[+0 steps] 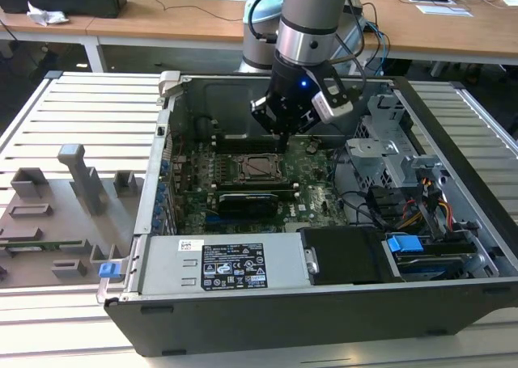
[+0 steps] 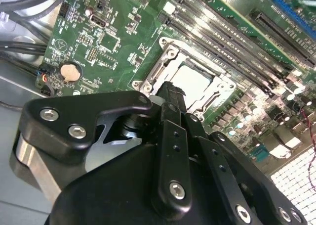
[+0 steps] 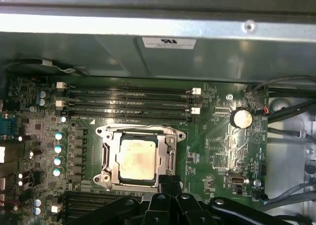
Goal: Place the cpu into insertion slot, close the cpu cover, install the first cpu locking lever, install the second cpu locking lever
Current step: 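Install the second cpu locking lever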
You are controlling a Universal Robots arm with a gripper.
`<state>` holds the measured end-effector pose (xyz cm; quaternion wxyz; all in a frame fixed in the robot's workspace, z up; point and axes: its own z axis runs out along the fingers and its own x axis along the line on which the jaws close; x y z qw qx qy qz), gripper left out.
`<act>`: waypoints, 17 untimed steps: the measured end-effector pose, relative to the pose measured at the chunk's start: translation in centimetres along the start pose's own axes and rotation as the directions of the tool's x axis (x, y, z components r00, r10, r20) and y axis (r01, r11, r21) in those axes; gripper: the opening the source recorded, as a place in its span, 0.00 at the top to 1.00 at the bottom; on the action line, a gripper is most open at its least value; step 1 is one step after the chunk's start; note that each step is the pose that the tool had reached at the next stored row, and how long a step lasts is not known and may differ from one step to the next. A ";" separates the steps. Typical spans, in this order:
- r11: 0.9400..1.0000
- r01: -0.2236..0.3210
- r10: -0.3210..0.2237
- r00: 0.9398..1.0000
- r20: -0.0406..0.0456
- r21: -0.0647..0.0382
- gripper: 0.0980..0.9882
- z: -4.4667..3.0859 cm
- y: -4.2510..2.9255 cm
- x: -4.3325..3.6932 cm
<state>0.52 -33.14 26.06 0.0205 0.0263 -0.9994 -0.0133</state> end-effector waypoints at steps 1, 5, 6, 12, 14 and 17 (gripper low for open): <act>1.000 0.000 0.000 1.000 0.000 0.000 0.99 0.00 -0.18 0.01; 1.000 0.000 0.000 1.000 0.000 0.000 0.99 0.00 -1.48 0.08; 1.000 0.000 0.000 1.000 0.000 0.000 0.99 0.00 -1.88 0.10; 1.000 0.000 0.000 1.000 0.000 0.000 0.99 0.00 -3.26 0.17; 1.000 0.000 0.000 1.000 0.000 0.000 0.99 -0.01 -3.81 0.20; 1.000 0.000 0.000 1.000 0.000 0.000 0.99 -0.01 -4.58 0.24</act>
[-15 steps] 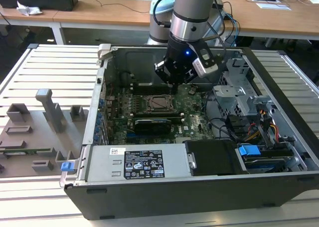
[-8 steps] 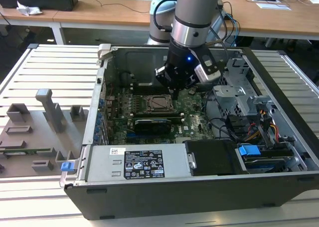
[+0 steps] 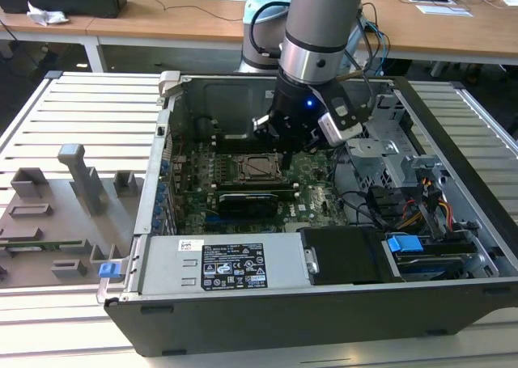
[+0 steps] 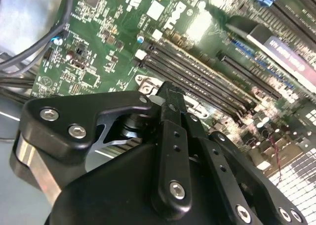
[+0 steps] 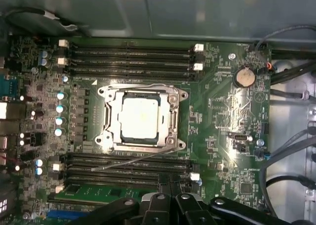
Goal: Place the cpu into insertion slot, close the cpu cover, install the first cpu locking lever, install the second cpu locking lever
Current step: 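Install the second cpu locking lever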
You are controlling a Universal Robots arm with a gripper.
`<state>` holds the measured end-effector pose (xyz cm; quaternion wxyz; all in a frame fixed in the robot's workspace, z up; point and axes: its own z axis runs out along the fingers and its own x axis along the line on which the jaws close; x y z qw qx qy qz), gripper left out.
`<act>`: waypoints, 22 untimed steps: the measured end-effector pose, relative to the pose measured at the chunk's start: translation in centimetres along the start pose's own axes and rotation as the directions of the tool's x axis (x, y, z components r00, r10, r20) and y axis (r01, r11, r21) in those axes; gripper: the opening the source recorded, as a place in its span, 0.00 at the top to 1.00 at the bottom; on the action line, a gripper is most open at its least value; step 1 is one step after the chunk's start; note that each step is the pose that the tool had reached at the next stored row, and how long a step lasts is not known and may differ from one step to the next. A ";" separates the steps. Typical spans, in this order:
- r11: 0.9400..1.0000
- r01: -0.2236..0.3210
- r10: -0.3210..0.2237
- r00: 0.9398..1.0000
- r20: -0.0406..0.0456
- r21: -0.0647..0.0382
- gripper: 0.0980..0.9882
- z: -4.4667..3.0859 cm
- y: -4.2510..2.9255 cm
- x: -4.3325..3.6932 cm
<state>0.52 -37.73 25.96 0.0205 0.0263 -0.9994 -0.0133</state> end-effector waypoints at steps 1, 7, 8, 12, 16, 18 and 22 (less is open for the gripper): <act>1.000 0.000 0.000 1.000 0.000 0.000 0.99 0.00 -0.22 0.01; 1.000 0.000 0.000 1.000 0.000 0.000 0.99 0.09 -1.04 0.05; 1.000 0.000 0.000 1.000 0.000 0.000 0.99 0.22 -1.15 0.06; 1.000 0.000 0.000 1.000 0.000 0.000 0.99 0.71 -1.30 0.04; 0.999 0.002 -0.002 1.000 0.002 -0.044 0.99 1.44 -1.40 0.01; 0.996 0.004 -0.003 1.000 0.004 -0.085 0.99 1.44 -1.40 0.02; 0.992 0.006 -0.005 1.000 0.007 -0.124 0.99 3.55 -1.47 0.27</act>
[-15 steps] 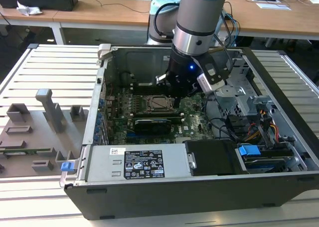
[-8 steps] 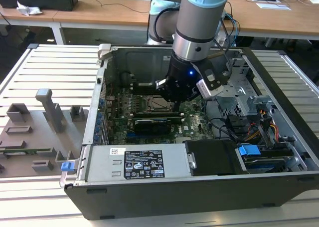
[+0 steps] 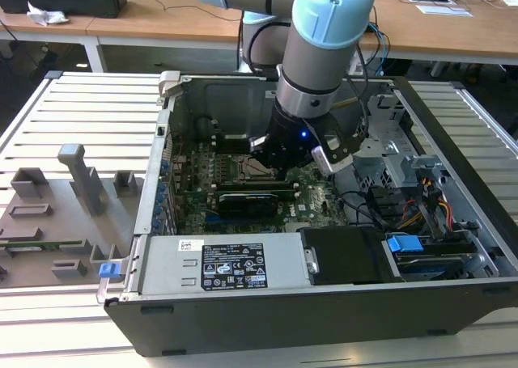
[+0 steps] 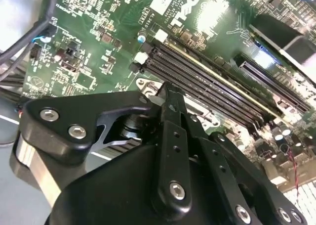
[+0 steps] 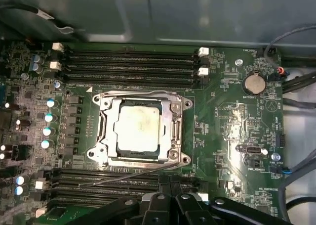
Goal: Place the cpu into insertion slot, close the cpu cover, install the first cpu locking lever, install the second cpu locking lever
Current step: 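Install the second cpu locking lever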
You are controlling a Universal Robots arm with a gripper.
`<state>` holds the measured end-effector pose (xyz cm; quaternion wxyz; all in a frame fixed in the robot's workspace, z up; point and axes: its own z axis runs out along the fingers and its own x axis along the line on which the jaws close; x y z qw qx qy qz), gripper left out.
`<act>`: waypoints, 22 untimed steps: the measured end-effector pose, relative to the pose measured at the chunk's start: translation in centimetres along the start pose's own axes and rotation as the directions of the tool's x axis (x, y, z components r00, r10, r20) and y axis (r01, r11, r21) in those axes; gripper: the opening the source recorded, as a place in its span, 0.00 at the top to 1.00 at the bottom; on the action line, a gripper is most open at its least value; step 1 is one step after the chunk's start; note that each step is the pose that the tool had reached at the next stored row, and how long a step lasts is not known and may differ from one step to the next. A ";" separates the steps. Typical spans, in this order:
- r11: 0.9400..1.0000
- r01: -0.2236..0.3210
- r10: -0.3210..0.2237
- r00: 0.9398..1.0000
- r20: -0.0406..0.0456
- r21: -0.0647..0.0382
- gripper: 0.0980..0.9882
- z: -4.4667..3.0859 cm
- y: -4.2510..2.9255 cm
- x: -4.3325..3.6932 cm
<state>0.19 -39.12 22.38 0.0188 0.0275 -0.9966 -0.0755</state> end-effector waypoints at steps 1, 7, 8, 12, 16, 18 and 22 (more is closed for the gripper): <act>1.000 0.000 0.000 1.000 0.000 -0.002 0.99 0.15 -0.01 0.15; 0.999 0.001 -0.001 1.000 0.002 -0.036 0.99 0.80 0.02 1.79; 0.999 0.002 -0.002 1.000 0.002 -0.037 0.99 0.92 0.02 2.16; 0.999 0.003 -0.003 1.000 0.002 -0.041 0.99 1.51 -0.04 3.56; 0.999 0.014 -0.014 1.000 0.001 -0.049 0.99 2.22 -0.23 5.21; 0.998 0.019 -0.019 1.000 0.001 -0.056 0.99 2.29 -0.21 5.74; 0.996 0.027 -0.027 1.000 0.001 -0.081 0.99 2.35 -0.15 6.80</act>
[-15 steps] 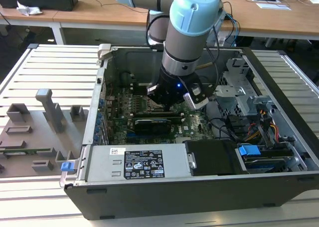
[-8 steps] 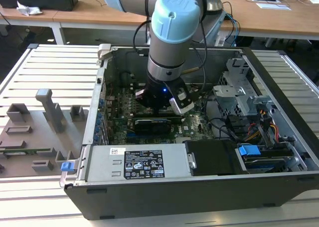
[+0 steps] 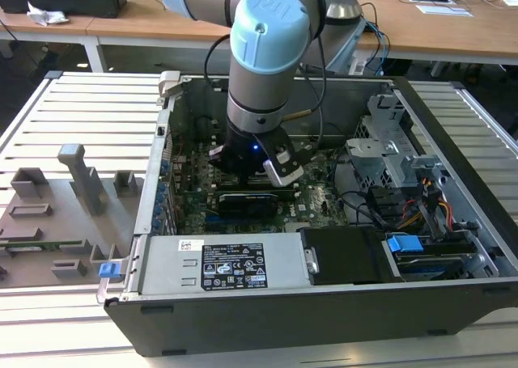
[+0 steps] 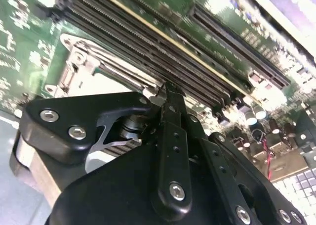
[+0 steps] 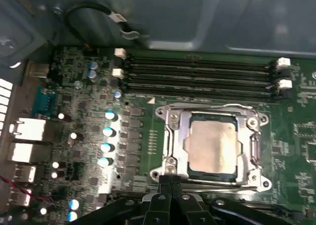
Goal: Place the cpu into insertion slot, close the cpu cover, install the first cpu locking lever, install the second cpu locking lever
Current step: 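Install the second cpu locking lever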
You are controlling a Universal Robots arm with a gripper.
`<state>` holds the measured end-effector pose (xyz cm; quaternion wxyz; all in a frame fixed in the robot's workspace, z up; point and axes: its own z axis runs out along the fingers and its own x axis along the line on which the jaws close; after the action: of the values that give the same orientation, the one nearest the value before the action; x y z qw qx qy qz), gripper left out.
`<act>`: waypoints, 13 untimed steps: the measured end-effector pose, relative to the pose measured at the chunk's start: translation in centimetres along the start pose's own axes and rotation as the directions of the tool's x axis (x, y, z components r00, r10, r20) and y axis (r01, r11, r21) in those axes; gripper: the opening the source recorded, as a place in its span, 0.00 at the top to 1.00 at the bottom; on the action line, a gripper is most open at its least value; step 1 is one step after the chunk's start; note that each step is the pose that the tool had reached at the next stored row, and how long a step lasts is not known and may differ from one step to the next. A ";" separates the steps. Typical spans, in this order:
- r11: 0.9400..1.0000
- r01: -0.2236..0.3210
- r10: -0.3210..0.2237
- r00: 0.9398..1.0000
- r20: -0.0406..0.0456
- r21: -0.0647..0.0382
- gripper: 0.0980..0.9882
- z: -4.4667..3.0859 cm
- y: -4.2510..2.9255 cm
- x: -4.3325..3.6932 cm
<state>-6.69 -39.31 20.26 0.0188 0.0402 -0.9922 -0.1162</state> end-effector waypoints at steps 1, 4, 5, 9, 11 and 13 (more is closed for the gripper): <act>1.000 0.003 -0.003 1.000 0.000 -0.007 0.99 0.03 0.02 0.28; 1.000 0.023 -0.023 1.000 -0.004 -0.014 0.99 0.19 0.01 0.65; 0.999 0.035 -0.035 0.999 -0.007 -0.016 0.99 0.27 0.00 0.72; 0.997 0.068 -0.069 0.998 -0.014 -0.019 0.99 0.57 0.00 0.73; 0.997 0.080 -0.080 0.997 -0.017 -0.021 0.99 0.64 0.09 0.72; 0.996 0.082 -0.083 0.996 -0.017 -0.021 0.99 0.67 0.21 0.70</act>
<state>-7.43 -39.01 19.68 0.0234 0.0821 -0.9883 -0.1266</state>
